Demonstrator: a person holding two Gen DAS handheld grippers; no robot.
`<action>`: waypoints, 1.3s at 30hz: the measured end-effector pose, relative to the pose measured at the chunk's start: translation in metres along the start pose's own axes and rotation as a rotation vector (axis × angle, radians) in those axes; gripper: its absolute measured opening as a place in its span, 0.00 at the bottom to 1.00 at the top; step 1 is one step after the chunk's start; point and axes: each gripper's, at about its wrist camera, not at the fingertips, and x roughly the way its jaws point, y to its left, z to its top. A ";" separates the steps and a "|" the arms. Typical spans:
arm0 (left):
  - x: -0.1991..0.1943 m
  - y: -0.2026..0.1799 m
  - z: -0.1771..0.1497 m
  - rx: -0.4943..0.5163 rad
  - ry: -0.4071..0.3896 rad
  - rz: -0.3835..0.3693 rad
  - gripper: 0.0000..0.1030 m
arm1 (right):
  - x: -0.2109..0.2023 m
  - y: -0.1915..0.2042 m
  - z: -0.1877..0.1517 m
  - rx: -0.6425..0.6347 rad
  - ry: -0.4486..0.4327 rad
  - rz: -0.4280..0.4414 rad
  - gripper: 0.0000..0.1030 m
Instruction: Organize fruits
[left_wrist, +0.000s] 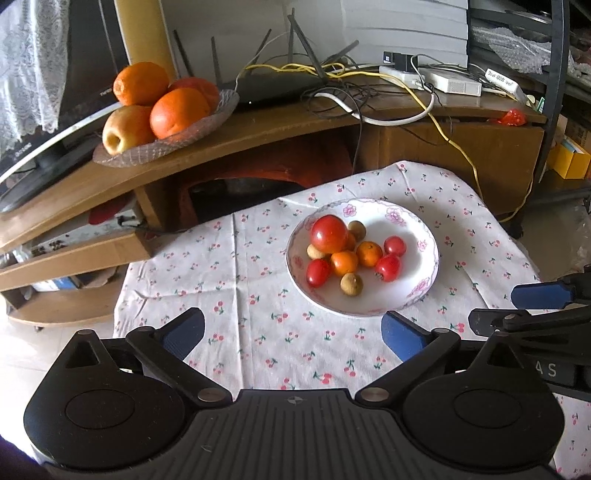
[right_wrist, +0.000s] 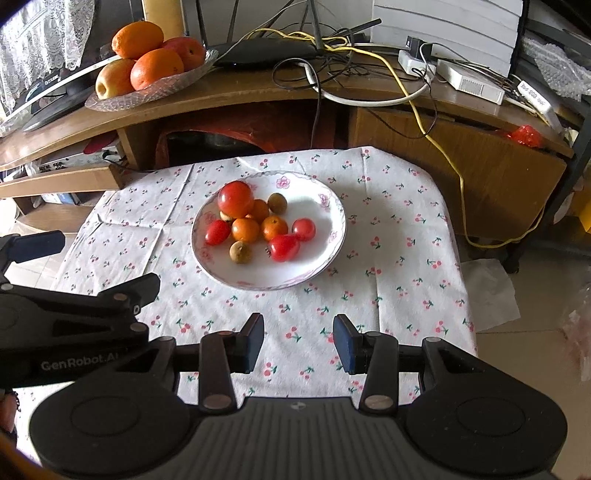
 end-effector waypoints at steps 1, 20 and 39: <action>-0.001 0.001 -0.003 -0.004 0.000 -0.003 1.00 | -0.001 0.001 -0.002 0.001 0.000 0.001 0.40; -0.016 -0.003 -0.044 -0.020 0.041 0.029 1.00 | -0.020 0.009 -0.043 0.011 -0.003 0.027 0.42; -0.027 0.003 -0.075 -0.096 0.075 0.022 1.00 | -0.025 0.020 -0.071 0.005 0.021 0.050 0.42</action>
